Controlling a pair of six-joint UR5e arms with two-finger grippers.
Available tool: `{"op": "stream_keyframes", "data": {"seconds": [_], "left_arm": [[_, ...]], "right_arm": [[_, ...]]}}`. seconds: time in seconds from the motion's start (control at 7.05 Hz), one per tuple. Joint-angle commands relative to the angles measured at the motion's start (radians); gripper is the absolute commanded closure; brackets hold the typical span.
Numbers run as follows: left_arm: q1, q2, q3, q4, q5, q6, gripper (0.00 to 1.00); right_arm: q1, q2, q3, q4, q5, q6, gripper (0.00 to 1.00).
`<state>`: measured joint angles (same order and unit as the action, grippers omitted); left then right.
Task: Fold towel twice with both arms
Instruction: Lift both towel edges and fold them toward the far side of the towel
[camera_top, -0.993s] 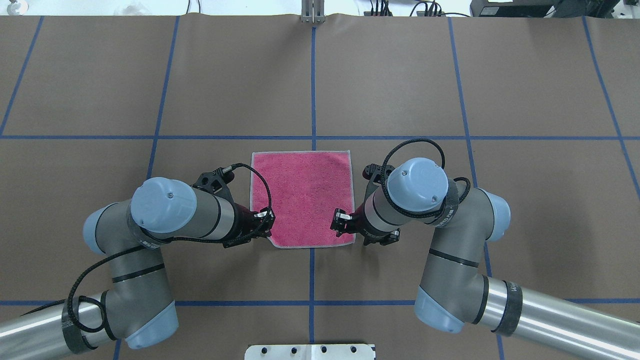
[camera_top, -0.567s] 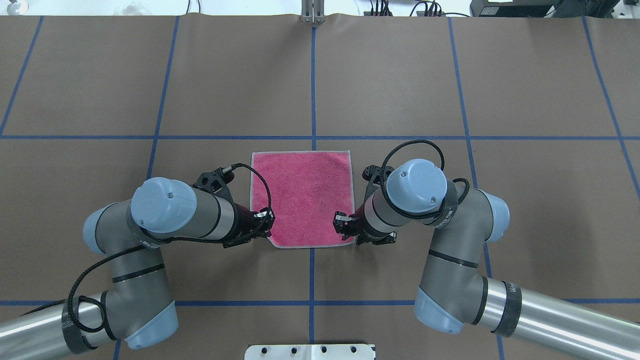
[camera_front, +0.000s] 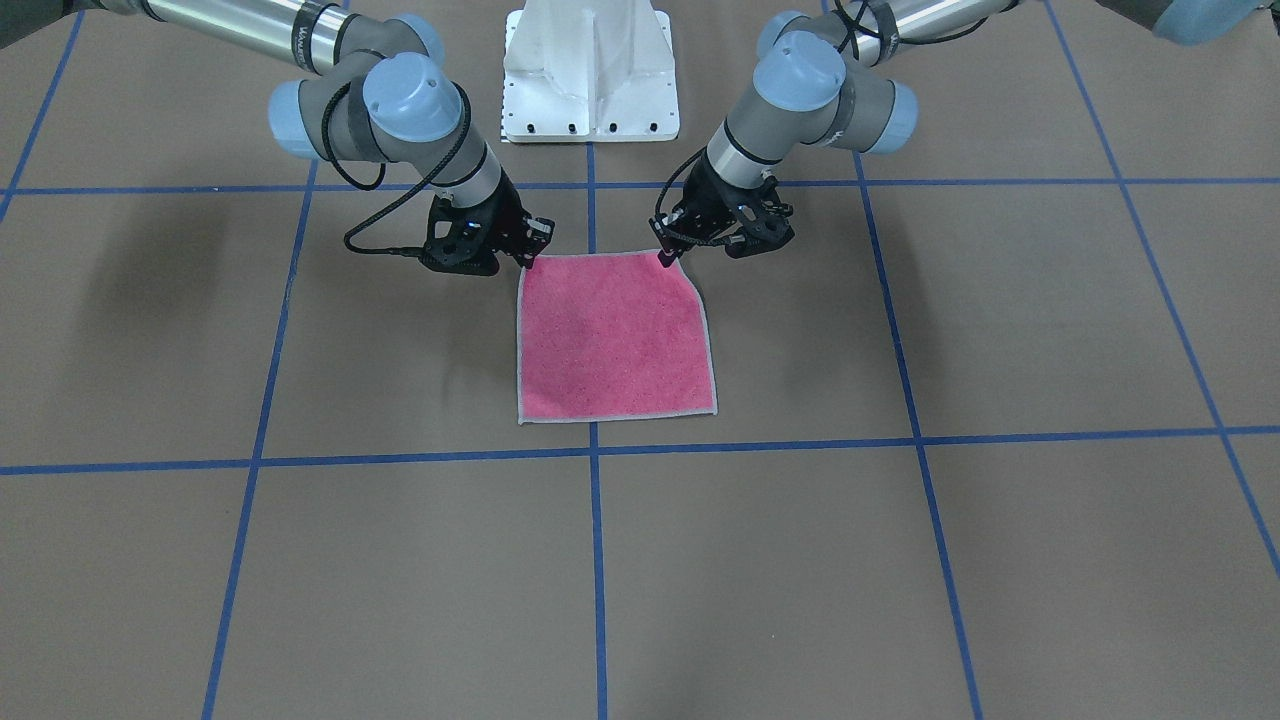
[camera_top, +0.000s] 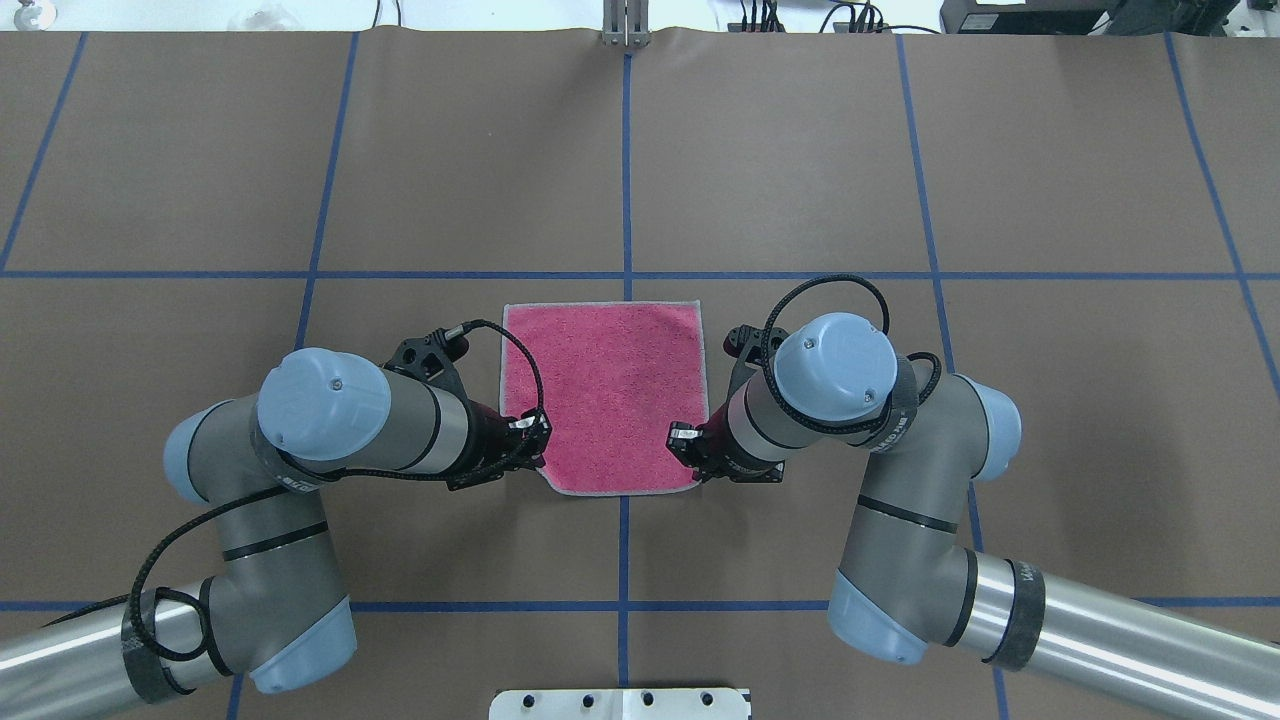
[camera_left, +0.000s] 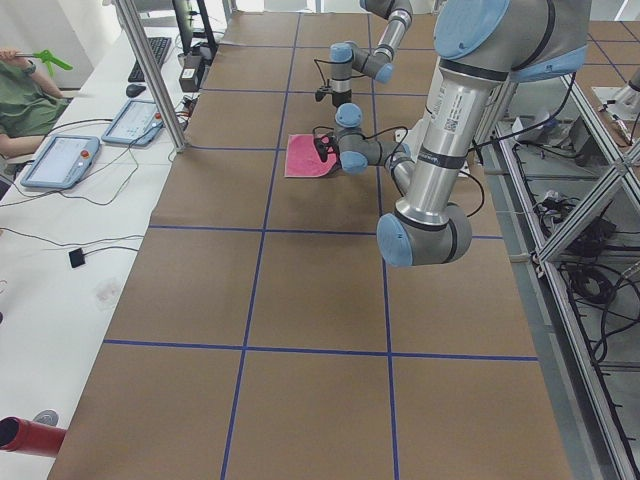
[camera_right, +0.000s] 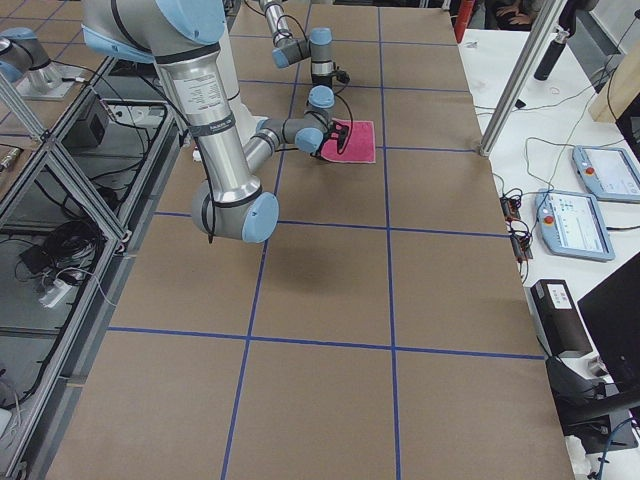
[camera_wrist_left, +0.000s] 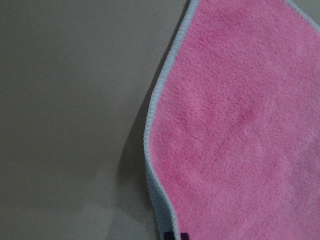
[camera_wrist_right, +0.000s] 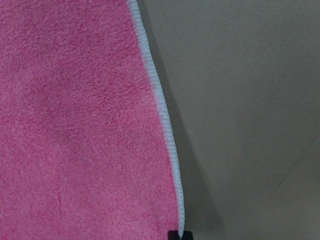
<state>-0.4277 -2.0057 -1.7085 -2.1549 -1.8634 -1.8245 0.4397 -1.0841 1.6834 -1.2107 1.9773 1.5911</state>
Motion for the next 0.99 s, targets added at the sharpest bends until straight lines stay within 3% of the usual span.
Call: {"op": "stream_keyframes", "data": {"seconds": [0.0,0.85], "left_arm": [[-0.052,-0.001,-0.002,0.004,-0.006,0.01,1.0],[-0.118,-0.071,0.056,0.003,-0.003,0.014,1.0]], "right_arm": [[0.046,0.009,-0.001,-0.001,0.002,-0.002,1.0],[0.139,0.042,-0.04,0.079,0.0,0.023,1.0]]}}
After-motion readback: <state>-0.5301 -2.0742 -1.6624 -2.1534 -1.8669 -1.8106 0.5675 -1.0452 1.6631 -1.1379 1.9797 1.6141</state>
